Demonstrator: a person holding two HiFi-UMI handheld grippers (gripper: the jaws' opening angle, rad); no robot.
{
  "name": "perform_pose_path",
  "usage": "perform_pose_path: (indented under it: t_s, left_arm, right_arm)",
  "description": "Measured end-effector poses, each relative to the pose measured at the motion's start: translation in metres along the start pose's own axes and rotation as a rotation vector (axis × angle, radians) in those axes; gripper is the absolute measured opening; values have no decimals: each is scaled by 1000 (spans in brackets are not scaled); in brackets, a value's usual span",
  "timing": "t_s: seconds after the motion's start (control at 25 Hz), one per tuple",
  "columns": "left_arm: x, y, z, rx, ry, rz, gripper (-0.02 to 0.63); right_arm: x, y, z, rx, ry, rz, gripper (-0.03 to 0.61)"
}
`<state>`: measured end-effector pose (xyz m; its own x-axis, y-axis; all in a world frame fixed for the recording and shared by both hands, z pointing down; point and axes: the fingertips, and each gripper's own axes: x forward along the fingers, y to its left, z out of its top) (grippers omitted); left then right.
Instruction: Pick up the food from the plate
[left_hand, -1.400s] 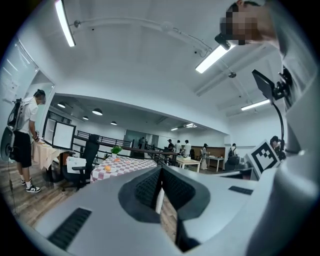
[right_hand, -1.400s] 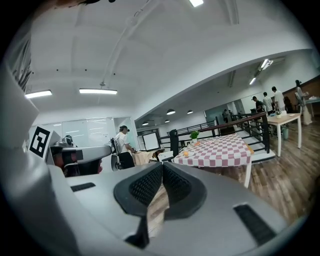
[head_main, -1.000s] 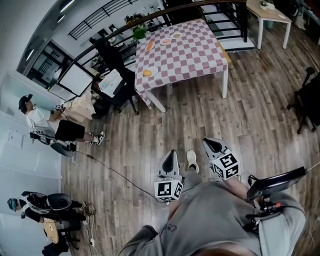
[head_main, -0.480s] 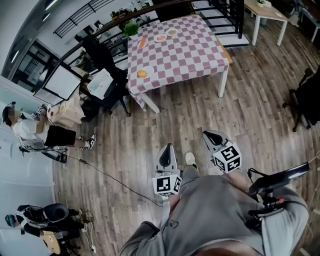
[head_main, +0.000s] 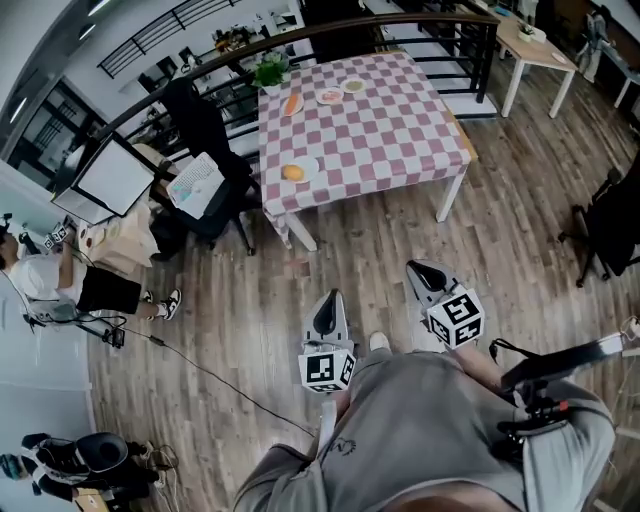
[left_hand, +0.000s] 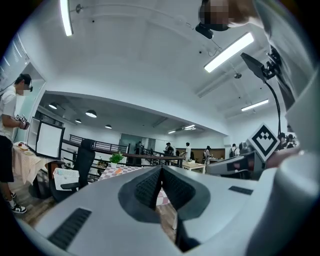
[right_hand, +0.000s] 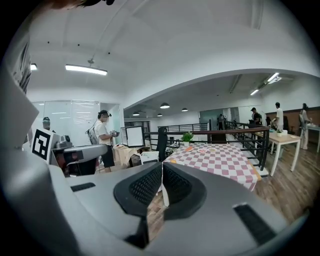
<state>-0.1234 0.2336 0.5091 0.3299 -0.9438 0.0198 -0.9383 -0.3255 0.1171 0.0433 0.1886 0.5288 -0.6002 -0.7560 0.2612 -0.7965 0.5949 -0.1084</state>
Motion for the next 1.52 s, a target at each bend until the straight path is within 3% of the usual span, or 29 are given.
perform_pose_path:
  t_s: [0.32, 0.6, 0.92, 1.32, 1.52]
  left_arm:
    - [58, 52, -9, 24, 21, -119, 11]
    - [94, 67, -17, 24, 33, -185, 11]
    - [132, 76, -10, -96, -28, -112, 11]
    - [210, 147, 2, -13, -16, 34, 11]
    - [272, 168, 9, 1, 0, 56, 11]
  right_arm:
    - [51, 0, 0, 16, 26, -70, 17]
    - [66, -21, -5, 25, 63, -145, 17]
    - [119, -33, 35, -6, -42, -120, 17]
    - [240, -73, 72, -5, -90, 24, 17]
    - [295, -116, 92, 15, -82, 63, 17]
